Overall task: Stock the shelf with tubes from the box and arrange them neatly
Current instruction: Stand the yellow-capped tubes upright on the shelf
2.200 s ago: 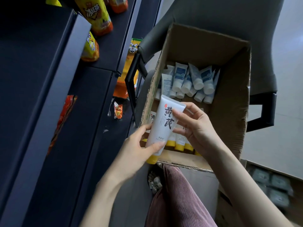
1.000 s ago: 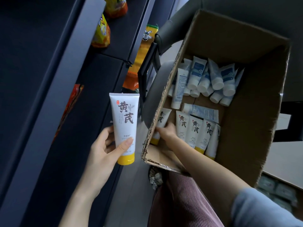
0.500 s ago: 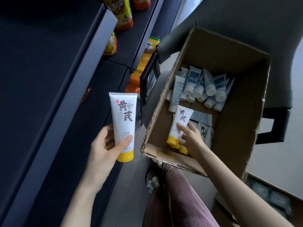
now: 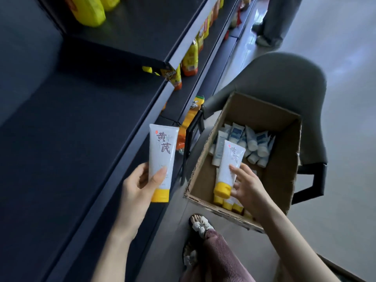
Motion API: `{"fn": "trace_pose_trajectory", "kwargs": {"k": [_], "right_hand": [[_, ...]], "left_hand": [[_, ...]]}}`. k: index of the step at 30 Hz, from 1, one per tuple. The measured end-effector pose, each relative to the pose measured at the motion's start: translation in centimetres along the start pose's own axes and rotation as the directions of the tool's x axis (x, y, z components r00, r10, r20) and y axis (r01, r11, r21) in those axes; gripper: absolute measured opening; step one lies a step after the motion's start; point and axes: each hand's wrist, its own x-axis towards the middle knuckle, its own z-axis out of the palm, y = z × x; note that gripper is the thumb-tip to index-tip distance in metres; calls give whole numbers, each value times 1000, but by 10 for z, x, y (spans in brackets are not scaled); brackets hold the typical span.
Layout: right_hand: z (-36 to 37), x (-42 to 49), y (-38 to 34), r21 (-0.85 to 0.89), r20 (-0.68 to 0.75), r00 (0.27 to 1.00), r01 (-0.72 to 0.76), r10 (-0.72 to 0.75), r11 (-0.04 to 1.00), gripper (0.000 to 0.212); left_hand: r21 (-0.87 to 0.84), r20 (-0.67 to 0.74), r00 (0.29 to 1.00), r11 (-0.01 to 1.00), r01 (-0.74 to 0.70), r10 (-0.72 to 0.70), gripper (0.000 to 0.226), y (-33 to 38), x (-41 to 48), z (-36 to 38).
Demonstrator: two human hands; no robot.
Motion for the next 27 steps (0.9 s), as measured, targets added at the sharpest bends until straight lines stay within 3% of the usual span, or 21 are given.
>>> {"fn": "trace_pose_trajectory", "kwargs": {"k": [4, 12, 19, 27], "right_hand": [[24, -33, -30, -148, 77, 992, 113, -102, 983, 41], [73, -101, -93, -429, 224, 933, 353, -281, 831, 27], [127, -156, -127, -380, 439, 821, 537, -364, 753, 37], [168, -195, -154, -266, 609, 709, 605, -356, 750, 41]], "left_hand": [[-26, 17, 996, 996, -89, 90, 49, 39, -17, -9], [-63, 7, 961, 959, -277, 278, 40, 110, -65, -37], [-3, -21, 899, 899, -438, 438, 34, 154, -119, -74], [16, -120, 834, 841, -541, 539, 34, 190, -173, -96]]}}
